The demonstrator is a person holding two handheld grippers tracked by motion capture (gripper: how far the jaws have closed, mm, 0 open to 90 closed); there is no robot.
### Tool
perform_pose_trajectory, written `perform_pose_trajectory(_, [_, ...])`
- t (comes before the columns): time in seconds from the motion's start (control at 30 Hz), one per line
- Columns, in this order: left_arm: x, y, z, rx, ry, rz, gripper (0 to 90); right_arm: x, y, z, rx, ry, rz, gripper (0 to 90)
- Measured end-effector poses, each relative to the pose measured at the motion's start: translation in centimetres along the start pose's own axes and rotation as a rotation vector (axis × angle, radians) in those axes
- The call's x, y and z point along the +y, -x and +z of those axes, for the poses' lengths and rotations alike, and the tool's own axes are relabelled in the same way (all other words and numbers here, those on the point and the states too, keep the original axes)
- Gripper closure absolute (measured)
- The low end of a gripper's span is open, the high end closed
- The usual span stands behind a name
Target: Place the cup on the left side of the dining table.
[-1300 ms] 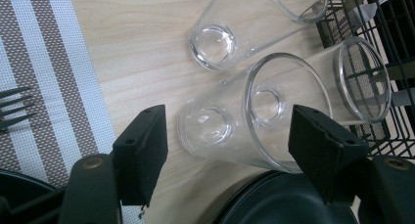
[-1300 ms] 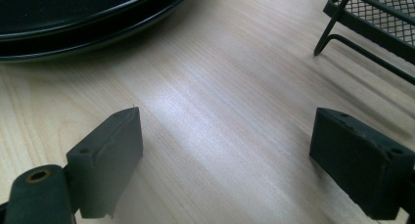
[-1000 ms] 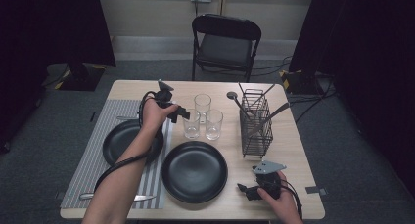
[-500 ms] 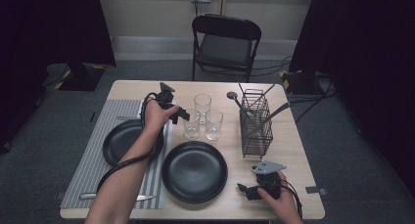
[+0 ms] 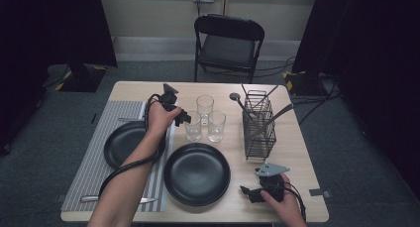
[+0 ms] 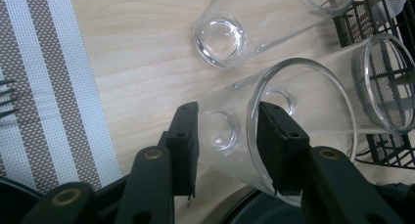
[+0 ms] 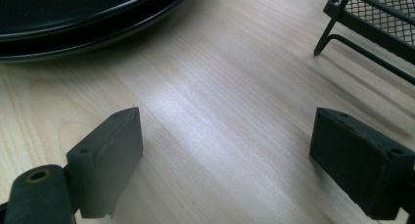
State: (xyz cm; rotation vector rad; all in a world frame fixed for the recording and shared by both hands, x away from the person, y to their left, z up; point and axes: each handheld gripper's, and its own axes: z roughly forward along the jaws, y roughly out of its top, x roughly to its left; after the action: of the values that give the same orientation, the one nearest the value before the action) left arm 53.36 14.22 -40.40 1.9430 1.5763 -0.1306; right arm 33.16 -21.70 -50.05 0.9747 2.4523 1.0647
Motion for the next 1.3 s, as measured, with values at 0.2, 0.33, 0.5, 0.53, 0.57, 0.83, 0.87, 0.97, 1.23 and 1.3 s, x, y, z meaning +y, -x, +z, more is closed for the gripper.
perform_pose_trajectory(0.2, [-0.2,0.0,-0.2,0.002,-0.019,-0.013,68.4,0.0,0.0,0.0,0.000,0.000,0.000,11.5])
perform_pose_trajectory(0.33, [-0.4,-0.3,-0.4,0.007,-0.016,-0.021,71.4,0.0,0.0,0.0,0.000,0.000,0.000,11.5])
perform_pose_trajectory(0.5, [-0.8,-0.7,-0.3,0.011,-0.034,-0.011,73.9,0.0,0.0,0.0,0.001,-0.001,-0.001,11.5])
perform_pose_trajectory(0.53, [-0.9,-0.8,-0.2,0.005,-0.036,-0.017,74.9,0.0,0.0,0.0,0.001,0.000,-0.002,11.5])
perform_pose_trajectory(0.57, [-1.0,-0.9,0.0,0.001,-0.035,-0.019,75.3,0.0,0.0,0.0,0.000,-0.001,-0.001,11.5])
perform_pose_trajectory(0.83, [-1.3,-1.2,0.5,-0.011,-0.040,-0.015,77.4,0.0,0.0,0.0,-0.002,-0.001,-0.002,11.5])
perform_pose_trajectory(0.87, [-1.3,-1.2,0.5,-0.005,-0.042,-0.022,78.2,0.0,0.0,0.0,0.000,-0.001,-0.002,11.5])
perform_pose_trajectory(0.97, [-1.2,-1.3,0.5,-0.011,-0.042,-0.042,77.5,0.0,0.0,0.0,-0.002,-0.001,-0.002,11.5])
perform_pose_trajectory(1.23, [-1.2,-1.5,0.4,0.031,-0.086,-0.058,82.5,0.0,0.0,0.0,-0.001,-0.001,-0.002,11.5])
perform_pose_trajectory(1.3, [-1.2,-1.6,0.4,0.047,-0.095,-0.065,83.8,0.0,0.0,0.0,-0.002,-0.001,-0.003,11.5])
